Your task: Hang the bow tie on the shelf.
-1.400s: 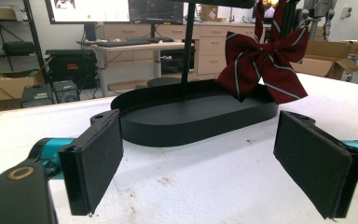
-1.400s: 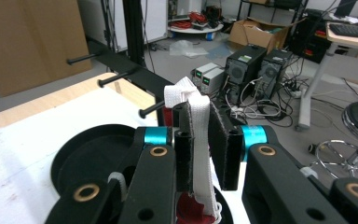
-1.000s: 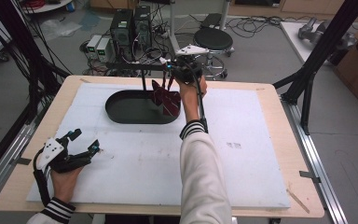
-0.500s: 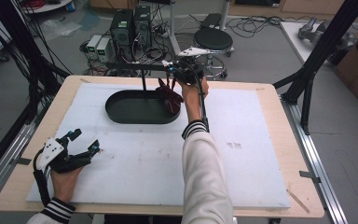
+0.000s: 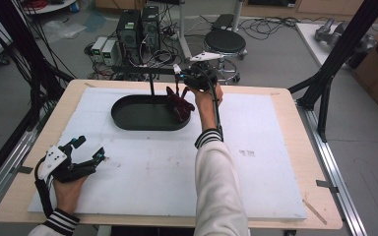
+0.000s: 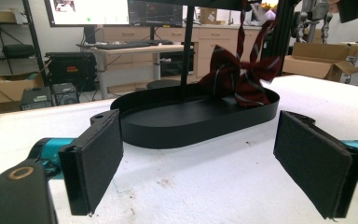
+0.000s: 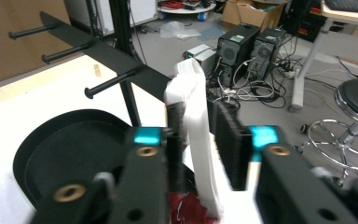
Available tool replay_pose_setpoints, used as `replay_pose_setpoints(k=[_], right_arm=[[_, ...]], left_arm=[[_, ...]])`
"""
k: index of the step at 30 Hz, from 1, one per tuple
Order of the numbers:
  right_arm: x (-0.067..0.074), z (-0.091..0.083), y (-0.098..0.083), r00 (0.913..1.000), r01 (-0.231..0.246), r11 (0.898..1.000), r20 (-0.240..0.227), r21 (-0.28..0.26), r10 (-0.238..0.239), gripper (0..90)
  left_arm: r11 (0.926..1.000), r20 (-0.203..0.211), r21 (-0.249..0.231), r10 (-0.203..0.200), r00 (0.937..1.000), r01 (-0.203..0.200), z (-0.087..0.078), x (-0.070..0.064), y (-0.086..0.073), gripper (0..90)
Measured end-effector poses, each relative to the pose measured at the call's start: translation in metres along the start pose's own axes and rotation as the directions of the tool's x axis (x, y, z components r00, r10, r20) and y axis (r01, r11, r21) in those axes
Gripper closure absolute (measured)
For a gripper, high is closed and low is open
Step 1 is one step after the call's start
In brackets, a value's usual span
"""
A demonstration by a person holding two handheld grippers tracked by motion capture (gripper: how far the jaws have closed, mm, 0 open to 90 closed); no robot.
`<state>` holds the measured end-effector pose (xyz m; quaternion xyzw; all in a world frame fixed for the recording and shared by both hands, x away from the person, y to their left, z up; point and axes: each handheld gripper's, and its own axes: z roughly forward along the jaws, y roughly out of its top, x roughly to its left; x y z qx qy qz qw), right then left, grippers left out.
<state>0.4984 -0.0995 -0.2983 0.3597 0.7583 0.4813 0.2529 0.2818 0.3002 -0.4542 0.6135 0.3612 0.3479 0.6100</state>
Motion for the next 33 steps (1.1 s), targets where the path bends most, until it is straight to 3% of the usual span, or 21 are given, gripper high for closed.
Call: replay_pose_setpoints(k=[1,2,3,4,5,6,7,9,12,17,24,27,28,29,33], right_arm=[[0.000,0.000,0.000,1.0000,0.002,1.000,-0.005,0.003,-0.002,68.3],[0.001,-0.001,0.000,1.0000,0.001,1.000,-0.008,-0.004,-0.002,54.6],[0.001,-0.001,0.000,1.0000,0.001,1.000,-0.008,-0.004,-0.002,54.6],[0.002,-0.002,0.001,1.0000,-0.001,1.000,-0.006,-0.007,0.001,48.1],[0.003,-0.003,0.001,1.0000,0.001,1.000,-0.005,-0.011,-0.001,40.2],[0.004,-0.004,0.000,1.0000,-0.006,1.000,-0.005,-0.017,0.006,22.9],[0.004,-0.004,0.000,0.9998,-0.013,1.000,-0.014,-0.013,0.013,16.5],[0.004,-0.005,0.000,0.9998,-0.010,1.000,-0.015,-0.014,0.010,11.8],[0.005,-0.014,0.000,0.9986,-0.023,0.999,-0.047,-0.031,0.022,9.6],[0.003,-0.031,-0.007,0.9990,-0.018,0.996,-0.043,-0.091,0.014,1.3],[-0.005,-0.065,-0.025,0.9972,-0.028,0.994,-0.072,-0.101,0.021,1.2],[-0.006,-0.092,-0.037,0.9973,0.023,0.994,-0.067,-0.108,-0.031,0.4],[-0.006,-0.092,-0.037,0.9973,0.023,0.994,-0.067,-0.108,-0.031,0.4],[-0.006,-0.109,-0.046,0.9967,0.052,0.990,-0.055,-0.128,-0.059,0.4],[-0.012,-0.147,-0.071,0.9975,0.058,0.985,-0.031,-0.165,-0.064,0.4]], left_arm=[[1.0000,0.000,0.000,0.000,1.0000,0.000,0.000,0.000,0.000,15.9],[1.0000,0.000,0.000,0.000,1.0000,0.000,0.000,0.000,0.000,16.0],[1.0000,0.000,0.000,0.000,1.0000,0.000,0.000,0.000,0.000,16.0],[1.0000,0.000,0.000,-0.002,1.0000,0.002,0.000,0.000,0.000,16.0],[1.0000,0.001,0.000,-0.001,1.0000,0.001,0.000,0.000,0.000,16.0],[1.0000,0.002,-0.002,0.005,1.0000,-0.005,0.000,0.000,0.000,16.0],[1.0000,0.002,-0.004,0.002,1.0000,-0.002,0.000,0.000,0.000,16.0],[1.0000,0.001,-0.002,0.002,1.0000,-0.002,0.000,0.000,0.000,16.0],[1.0000,0.002,-0.003,0.002,1.0000,-0.002,0.000,0.000,0.000,15.9],[1.0000,0.002,-0.005,0.004,1.0000,-0.004,-0.001,0.000,0.000,16.0],[0.9999,0.003,-0.009,0.008,1.0000,-0.008,-0.001,-0.001,0.000,16.0],[0.9999,0.003,-0.009,0.009,1.0000,-0.009,-0.001,-0.001,0.000,16.0],[0.9999,0.003,-0.010,0.009,1.0000,-0.009,-0.001,0.000,0.000,16.0],[0.9999,0.003,-0.010,0.008,1.0000,-0.008,-0.001,0.000,0.000,15.9],[0.9999,0.002,-0.009,0.011,0.9999,-0.011,-0.001,-0.001,0.000,15.9]])
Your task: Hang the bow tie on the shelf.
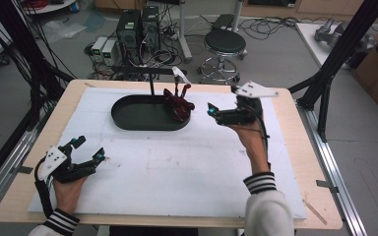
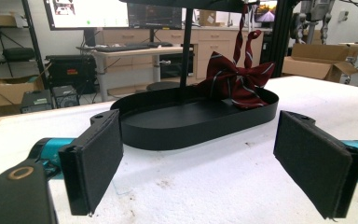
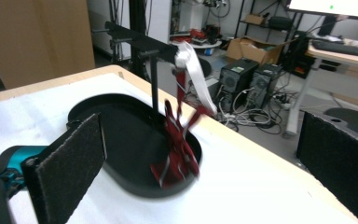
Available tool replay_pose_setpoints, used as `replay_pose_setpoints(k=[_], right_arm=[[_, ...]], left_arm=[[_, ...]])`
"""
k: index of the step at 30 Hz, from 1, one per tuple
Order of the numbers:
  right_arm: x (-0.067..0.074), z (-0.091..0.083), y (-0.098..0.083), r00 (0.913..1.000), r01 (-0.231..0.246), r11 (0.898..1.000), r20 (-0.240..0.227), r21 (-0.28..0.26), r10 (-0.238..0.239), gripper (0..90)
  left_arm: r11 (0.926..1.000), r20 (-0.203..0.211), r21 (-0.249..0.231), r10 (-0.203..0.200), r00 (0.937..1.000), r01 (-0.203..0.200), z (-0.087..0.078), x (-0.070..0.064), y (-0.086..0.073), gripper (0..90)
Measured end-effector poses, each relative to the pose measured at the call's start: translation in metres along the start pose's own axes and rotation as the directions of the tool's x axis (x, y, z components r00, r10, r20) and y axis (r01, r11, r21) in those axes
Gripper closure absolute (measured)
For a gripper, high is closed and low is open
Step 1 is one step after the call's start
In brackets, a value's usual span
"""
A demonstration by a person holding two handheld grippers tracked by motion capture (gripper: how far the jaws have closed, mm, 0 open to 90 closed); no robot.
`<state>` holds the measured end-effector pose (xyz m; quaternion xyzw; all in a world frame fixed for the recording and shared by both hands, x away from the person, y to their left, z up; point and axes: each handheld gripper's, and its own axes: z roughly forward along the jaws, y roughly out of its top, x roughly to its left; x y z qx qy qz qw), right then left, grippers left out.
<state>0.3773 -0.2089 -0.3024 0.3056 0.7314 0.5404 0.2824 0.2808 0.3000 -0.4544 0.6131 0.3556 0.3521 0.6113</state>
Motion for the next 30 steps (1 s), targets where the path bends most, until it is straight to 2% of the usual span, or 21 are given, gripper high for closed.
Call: replay_pose_setpoints(k=[1,2,3,4,5,6,8,9,10,12,13,14,15,17,18,19,22,23,26,28,30], right_arm=[[0.000,0.000,0.000,1.0000,0.000,1.000,0.000,0.000,0.000,0.4],[-0.004,-0.022,-0.013,0.9995,-0.016,1.000,0.027,-0.001,0.016,0.4],[-0.004,-0.022,-0.013,0.9995,-0.016,1.000,0.027,-0.001,0.016,0.4],[-0.007,-0.038,-0.024,0.9988,-0.025,1.000,0.041,-0.008,0.025,0.4],[-0.007,-0.038,-0.024,0.9988,-0.025,1.000,0.041,-0.008,0.025,0.4],[-0.007,-0.056,-0.041,0.9979,-0.035,0.999,0.055,-0.015,0.036,0.4],[-0.004,-0.068,-0.055,0.9980,-0.030,0.999,0.056,-0.015,0.031,0.4],[-0.004,-0.068,-0.055,0.9980,-0.030,0.999,0.056,-0.015,0.031,0.4],[0.001,-0.079,-0.073,0.9974,0.000,1.000,0.072,-0.003,0.001,0.4],[0.005,-0.085,-0.091,0.9967,0.009,1.000,0.081,-0.011,-0.008,0.5],[0.007,-0.087,-0.100,0.9963,-0.001,1.000,0.085,-0.019,0.002,0.4],[0.007,-0.087,-0.100,0.9963,-0.001,1.000,0.085,-0.019,0.002,0.4],[0.012,-0.088,-0.119,0.9943,-0.016,0.999,0.105,-0.046,0.021,0.4],[0.014,-0.087,-0.125,0.9922,-0.025,0.998,0.120,-0.056,0.032,0.4],[0.016,-0.086,-0.132,0.9892,-0.035,0.996,0.139,-0.081,0.046,0.4],[0.021,-0.082,-0.146,0.9819,-0.058,0.991,0.172,-0.121,0.078,0.4],[0.022,-0.078,-0.154,0.9797,-0.061,0.989,0.182,-0.132,0.084,0.4],[0.024,-0.075,-0.159,0.9796,-0.076,0.991,0.177,-0.114,0.095,0.4],[0.025,-0.074,-0.164,0.9779,-0.088,0.989,0.179,-0.116,0.108,0.4],[0.027,-0.075,-0.171,0.9756,-0.113,0.984,0.172,-0.134,0.136,0.4],[0.029,-0.075,-0.172,0.9744,-0.100,0.986,0.187,-0.136,0.125,0.4]], left_arm=[[1.0000,0.000,-0.001,0.000,1.0000,0.000,0.000,0.000,0.000,15.9],[1.0000,0.000,0.000,0.001,1.0000,-0.001,0.000,0.000,0.000,15.9],[1.0000,0.000,-0.001,0.002,1.0000,-0.002,0.000,0.000,0.000,15.9],[1.0000,0.000,-0.001,0.002,1.0000,-0.002,0.000,0.000,0.000,16.0],[1.0000,0.001,0.001,0.005,1.0000,-0.005,0.000,0.000,0.000,16.0],[1.0000,-0.001,0.001,0.002,1.0000,-0.002,0.000,0.000,0.000,16.0],[1.0000,0.000,0.001,-0.004,1.0000,0.004,0.000,0.000,0.000,16.0],[1.0000,0.000,0.002,-0.008,1.0000,0.008,0.001,0.000,0.000,16.0],[1.0000,0.001,0.005,-0.006,1.0000,0.006,0.001,0.001,0.000,15.9],[1.0000,0.001,0.008,0.002,1.0000,-0.002,0.001,0.000,0.000,15.9],[0.9999,0.001,0.011,0.005,1.0000,-0.005,0.001,0.000,0.000,15.9],[0.9999,0.000,0.011,0.009,1.0000,-0.009,0.001,-0.001,0.000,15.9],[0.9999,-0.002,0.011,0.010,0.9999,-0.010,0.001,-0.001,0.000,15.9],[0.9999,-0.005,0.009,0.009,0.9999,-0.009,0.000,-0.001,0.000,15.9],[1.0000,-0.006,0.007,0.007,1.0000,-0.007,0.001,-0.001,0.000,15.9],[1.0000,-0.007,0.008,0.005,1.0000,-0.005,0.000,-0.001,0.000,15.9],[1.0000,-0.008,0.005,0.006,0.9999,-0.006,0.001,-0.001,0.000,15.9],[1.0000,-0.005,0.007,0.005,1.0000,-0.005,0.000,0.000,0.000,15.9],[1.0000,-0.006,0.006,0.000,1.0000,0.000,0.001,0.000,0.000,15.8],[1.0000,-0.004,0.007,0.004,1.0000,-0.004,0.000,0.000,0.000,15.8],[1.0000,-0.006,0.004,0.005,1.0000,-0.005,0.000,-0.001,0.000,15.8]])
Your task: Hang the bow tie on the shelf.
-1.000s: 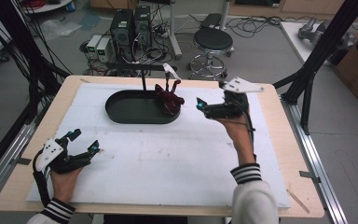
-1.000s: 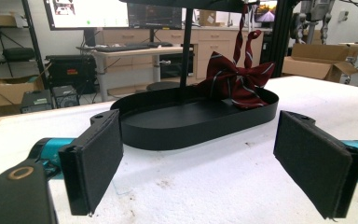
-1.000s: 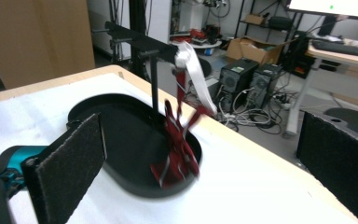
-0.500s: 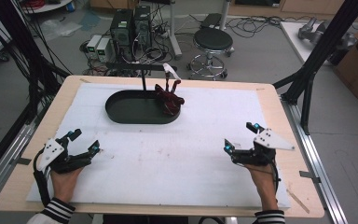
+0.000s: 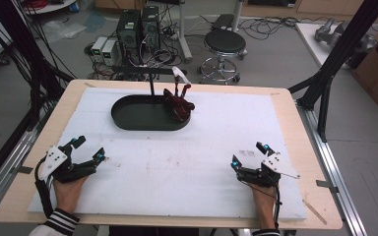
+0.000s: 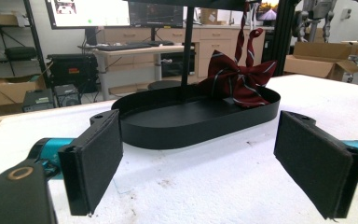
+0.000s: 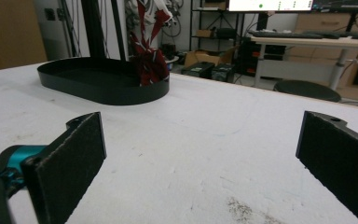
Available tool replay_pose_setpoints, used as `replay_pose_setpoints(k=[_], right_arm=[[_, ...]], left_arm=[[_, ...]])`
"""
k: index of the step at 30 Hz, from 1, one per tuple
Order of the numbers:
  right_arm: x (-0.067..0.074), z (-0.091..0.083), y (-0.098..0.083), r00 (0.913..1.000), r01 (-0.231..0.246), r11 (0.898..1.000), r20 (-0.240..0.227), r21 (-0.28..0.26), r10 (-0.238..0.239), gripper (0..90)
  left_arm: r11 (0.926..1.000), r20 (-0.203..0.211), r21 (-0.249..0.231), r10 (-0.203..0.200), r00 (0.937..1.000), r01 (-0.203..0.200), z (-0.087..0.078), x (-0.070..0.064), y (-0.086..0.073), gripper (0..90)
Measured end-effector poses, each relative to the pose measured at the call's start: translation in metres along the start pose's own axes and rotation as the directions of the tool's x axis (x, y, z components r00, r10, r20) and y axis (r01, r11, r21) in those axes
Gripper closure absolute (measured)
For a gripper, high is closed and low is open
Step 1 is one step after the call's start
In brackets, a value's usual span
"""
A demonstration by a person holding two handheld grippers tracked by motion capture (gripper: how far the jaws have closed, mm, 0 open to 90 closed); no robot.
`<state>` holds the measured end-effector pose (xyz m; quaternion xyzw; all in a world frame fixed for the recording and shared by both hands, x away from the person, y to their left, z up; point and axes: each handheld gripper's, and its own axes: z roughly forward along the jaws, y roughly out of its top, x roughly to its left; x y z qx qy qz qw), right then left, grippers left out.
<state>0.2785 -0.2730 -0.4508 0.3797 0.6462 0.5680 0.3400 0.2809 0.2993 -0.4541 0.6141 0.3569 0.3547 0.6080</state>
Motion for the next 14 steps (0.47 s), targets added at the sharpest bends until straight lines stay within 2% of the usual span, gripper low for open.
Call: replay_pose_setpoints(k=[14], right_arm=[[0.0025,-0.0003,-0.0010,0.9999,0.013,1.000,0.007,0.005,-0.013,0.4]], left_arm=[[1.0000,0.001,0.003,0.000,1.0000,0.000,-0.0001,0.0002,0.0000,15.7]])
